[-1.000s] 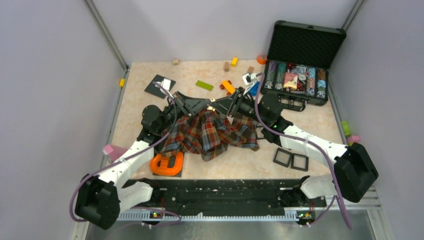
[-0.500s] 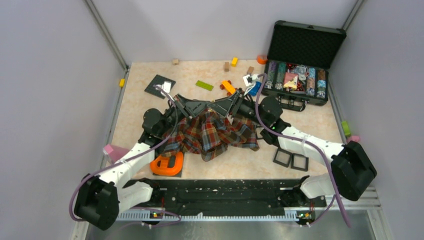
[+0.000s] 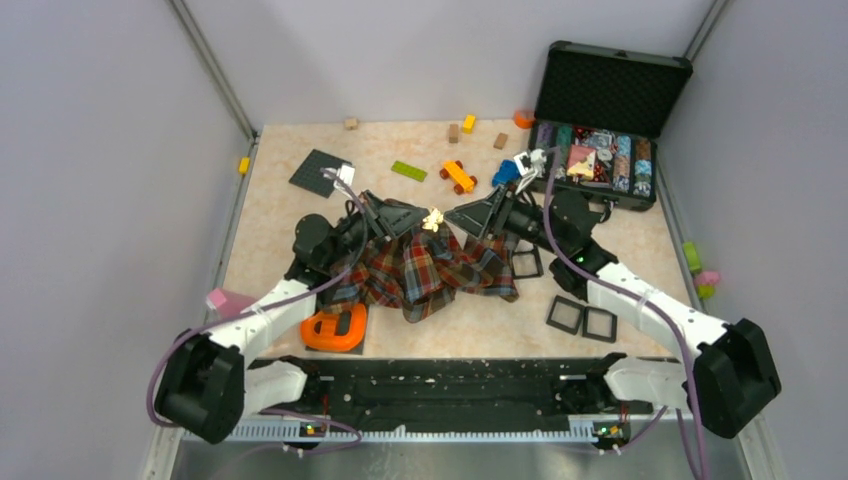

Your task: Remove the brooch from the garment

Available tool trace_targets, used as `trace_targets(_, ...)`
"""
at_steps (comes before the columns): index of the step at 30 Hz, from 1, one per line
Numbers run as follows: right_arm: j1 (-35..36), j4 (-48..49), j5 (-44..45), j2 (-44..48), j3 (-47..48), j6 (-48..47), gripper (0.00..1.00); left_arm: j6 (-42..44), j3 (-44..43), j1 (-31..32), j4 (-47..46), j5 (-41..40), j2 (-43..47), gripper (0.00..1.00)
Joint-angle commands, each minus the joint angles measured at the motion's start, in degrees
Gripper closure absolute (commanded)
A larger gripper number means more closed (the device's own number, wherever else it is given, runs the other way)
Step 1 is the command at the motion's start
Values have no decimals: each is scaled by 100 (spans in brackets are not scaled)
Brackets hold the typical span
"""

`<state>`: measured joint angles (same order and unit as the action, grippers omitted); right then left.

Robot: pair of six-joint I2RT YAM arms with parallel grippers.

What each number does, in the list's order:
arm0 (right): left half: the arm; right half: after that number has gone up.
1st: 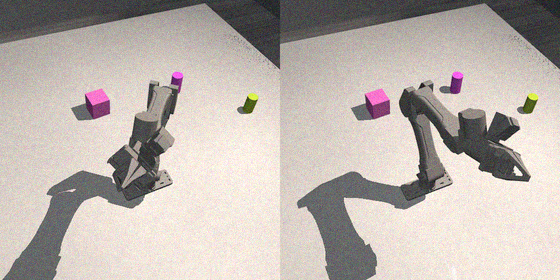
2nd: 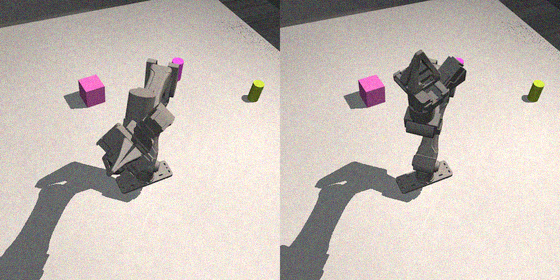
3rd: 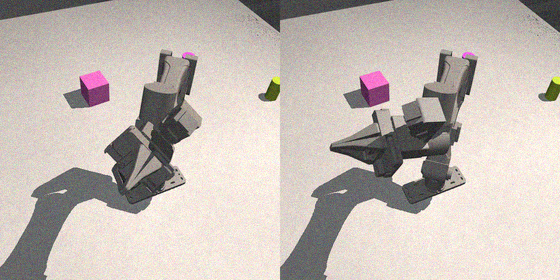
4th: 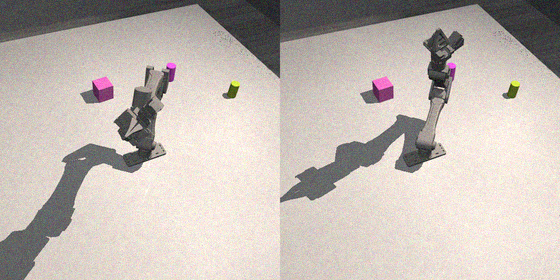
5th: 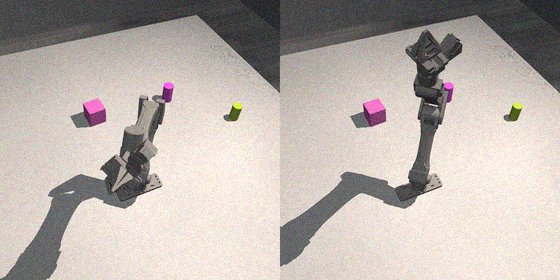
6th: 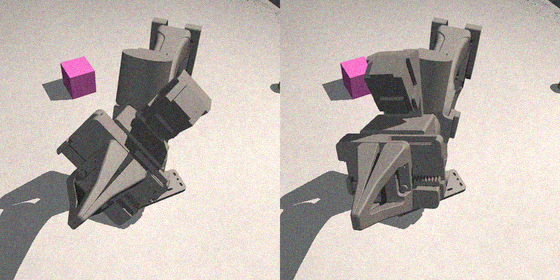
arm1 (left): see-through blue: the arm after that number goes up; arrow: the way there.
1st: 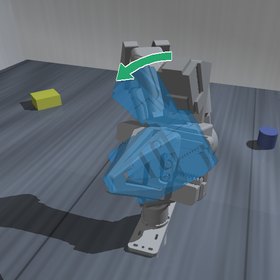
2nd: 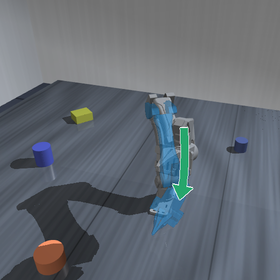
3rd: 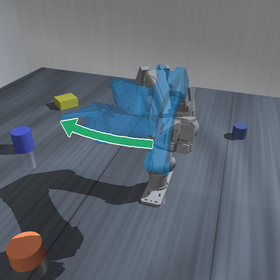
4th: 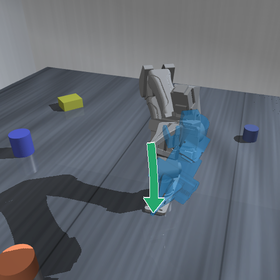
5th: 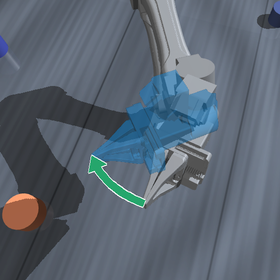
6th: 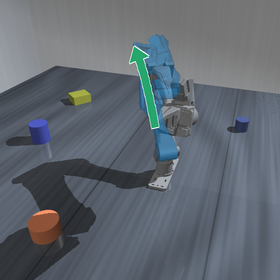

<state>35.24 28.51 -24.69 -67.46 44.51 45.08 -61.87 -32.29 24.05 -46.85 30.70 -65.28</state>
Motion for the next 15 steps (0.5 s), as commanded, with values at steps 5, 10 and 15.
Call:
trace_targets(5,-417,-2579,582,997,215,-1275,46,345,-673,348,-25,618,-782,100)
trace_targets(10,-581,-5171,2892,1361,641,-1788,43,857,-1159,865,413,339,-1499,100)
trace_targets(15,-655,-6541,3253,1444,555,-2050,43,1177,-1600,1235,774,283,-2154,100)
